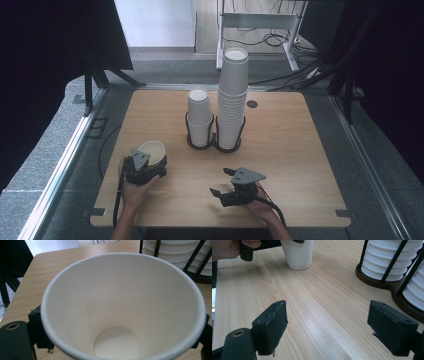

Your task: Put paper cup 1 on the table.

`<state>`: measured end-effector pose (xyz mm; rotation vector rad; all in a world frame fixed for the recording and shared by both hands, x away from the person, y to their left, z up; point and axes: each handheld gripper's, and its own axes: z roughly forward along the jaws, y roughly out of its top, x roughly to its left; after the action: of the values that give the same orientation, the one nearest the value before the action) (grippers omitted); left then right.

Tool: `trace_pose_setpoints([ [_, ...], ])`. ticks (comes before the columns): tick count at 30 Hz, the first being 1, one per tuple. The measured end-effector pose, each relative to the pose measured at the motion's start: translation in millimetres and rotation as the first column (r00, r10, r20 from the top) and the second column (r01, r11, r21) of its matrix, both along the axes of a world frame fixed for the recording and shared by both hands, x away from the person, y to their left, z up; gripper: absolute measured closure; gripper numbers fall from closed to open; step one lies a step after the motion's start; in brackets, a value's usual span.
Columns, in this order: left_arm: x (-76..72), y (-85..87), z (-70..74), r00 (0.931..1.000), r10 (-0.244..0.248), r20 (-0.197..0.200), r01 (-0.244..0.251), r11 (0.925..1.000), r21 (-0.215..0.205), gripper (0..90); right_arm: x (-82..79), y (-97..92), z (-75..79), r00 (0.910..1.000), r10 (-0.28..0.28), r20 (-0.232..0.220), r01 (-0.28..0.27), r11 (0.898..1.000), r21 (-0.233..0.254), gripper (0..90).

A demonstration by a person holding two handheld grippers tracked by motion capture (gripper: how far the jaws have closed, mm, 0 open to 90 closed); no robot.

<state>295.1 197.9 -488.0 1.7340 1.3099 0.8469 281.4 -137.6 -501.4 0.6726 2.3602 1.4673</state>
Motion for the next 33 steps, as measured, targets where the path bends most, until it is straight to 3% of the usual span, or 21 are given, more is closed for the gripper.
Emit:
trace_pose_setpoints([
  [3, -0.8, -0.4, -0.6, 1.0, 0.006, 0.004, -0.006, 1.0, 0.003, 10.8, 0.1, 0.0, 0.0, 1.0, -0.001, -0.001, 0.001, 1.0, 0.001, 16.5],
  [5, -1.5, -1.3, 0.1, 0.9999, 0.011, 0.004, -0.011, 0.9999, 0.007, 3.7, -0.1, 0.2, 0.0, 1.0, -0.001, 0.0, 0.001, 1.0, 0.001, 16.5],
  [9, -7.1, -0.7, 11.0, 1.0, 0.001, 0.009, -0.001, 0.9998, -0.017, 0.7, 0.1, 0.8, -0.9, 1.0, 0.006, -0.006, -0.006, 1.0, -0.001, 16.5],
  [13, -12.5, 2.6, 17.7, 0.9998, -0.014, -0.013, 0.014, 0.999, -0.042, 0.2, 0.2, 0.9, -1.0, 0.9999, 0.011, -0.01, -0.01, 1.0, 0.004, 16.5],
  [14, -18.9, 4.4, 21.8, 0.9997, -0.023, -0.011, 0.023, 0.9983, -0.053, 0.0, 0.2, 0.6, -0.7, 0.9999, 0.01, -0.009, -0.01, 1.0, 0.005, 16.5],
  [18, -28.2, 5.9, 29.1, 0.9993, -0.038, 0.001, 0.038, 0.9976, -0.057, 0.0, 0.5, -0.3, 0.1, 0.9999, 0.007, -0.007, -0.007, 1.0, 0.007, 16.7],
  [22, -36.2, 4.3, 43.2, 0.9973, -0.061, 0.042, 0.064, 0.9957, -0.067, 0.0, 0.3, -0.3, 0.3, 1.0, 0.007, -0.005, -0.007, 1.0, 0.005, 16.7],
  [25, -42.3, 1.9, 53.0, 0.9936, -0.085, 0.074, 0.091, 0.9927, -0.08, 1.2, 0.6, -0.2, 0.0, 1.0, 0.007, -0.007, -0.007, 1.0, 0.007, 16.7],
  [26, -45.3, 0.7, 57.5, 0.9907, -0.102, 0.09, 0.111, 0.9887, -0.101, 2.2, 0.7, 0.0, -0.1, 1.0, 0.006, -0.007, -0.006, 1.0, 0.007, 16.7],
  [29, -46.7, -0.6, 59.8, 0.9889, -0.115, 0.095, 0.126, 0.9848, -0.119, 7.2, 0.6, 0.0, -0.1, 1.0, 0.005, -0.005, -0.004, 1.0, 0.007, 16.7],
  [33, -45.4, -3.9, 58.2, 0.9846, -0.157, 0.077, 0.168, 0.9696, -0.178, 12.0, 0.5, -1.6, 1.3, 1.0, -0.002, 0.003, 0.002, 1.0, 0.013, 16.7],
])
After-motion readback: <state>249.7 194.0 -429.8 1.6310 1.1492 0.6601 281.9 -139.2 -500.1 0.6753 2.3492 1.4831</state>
